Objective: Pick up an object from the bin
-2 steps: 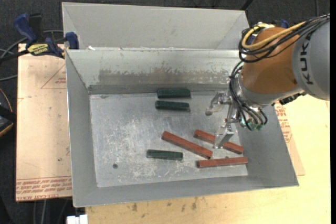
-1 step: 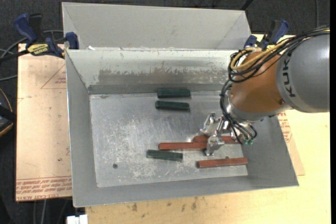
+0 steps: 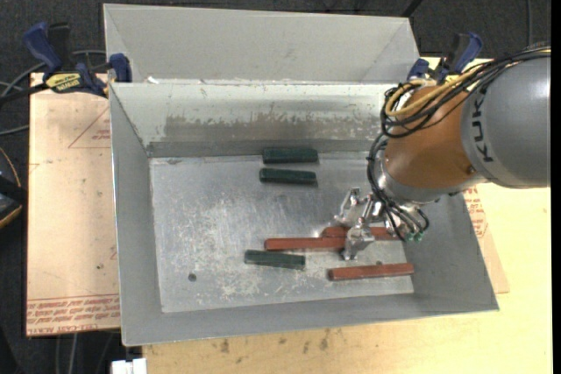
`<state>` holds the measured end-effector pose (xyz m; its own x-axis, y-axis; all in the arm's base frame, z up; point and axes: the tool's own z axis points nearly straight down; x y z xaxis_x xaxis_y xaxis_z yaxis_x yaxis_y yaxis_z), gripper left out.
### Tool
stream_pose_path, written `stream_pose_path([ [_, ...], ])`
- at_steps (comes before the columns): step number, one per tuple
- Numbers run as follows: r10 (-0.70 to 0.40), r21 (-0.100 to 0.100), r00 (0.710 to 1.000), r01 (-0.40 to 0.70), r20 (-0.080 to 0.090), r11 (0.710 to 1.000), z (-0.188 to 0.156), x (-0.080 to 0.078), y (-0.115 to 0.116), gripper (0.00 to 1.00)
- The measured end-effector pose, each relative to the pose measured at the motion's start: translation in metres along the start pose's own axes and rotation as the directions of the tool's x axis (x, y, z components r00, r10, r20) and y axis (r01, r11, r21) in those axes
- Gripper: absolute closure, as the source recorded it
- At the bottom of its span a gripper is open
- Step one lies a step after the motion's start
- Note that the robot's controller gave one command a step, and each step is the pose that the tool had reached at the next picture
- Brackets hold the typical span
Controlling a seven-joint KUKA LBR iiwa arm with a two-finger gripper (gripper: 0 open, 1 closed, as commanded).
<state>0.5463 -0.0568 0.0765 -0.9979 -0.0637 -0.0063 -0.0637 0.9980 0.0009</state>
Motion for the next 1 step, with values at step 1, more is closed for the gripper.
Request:
stream_pose_path([
  [1,0.046,0.001,0.999,-0.046,-0.001,0.999,-0.1907,-0.0016,0.0137,1.0],
])
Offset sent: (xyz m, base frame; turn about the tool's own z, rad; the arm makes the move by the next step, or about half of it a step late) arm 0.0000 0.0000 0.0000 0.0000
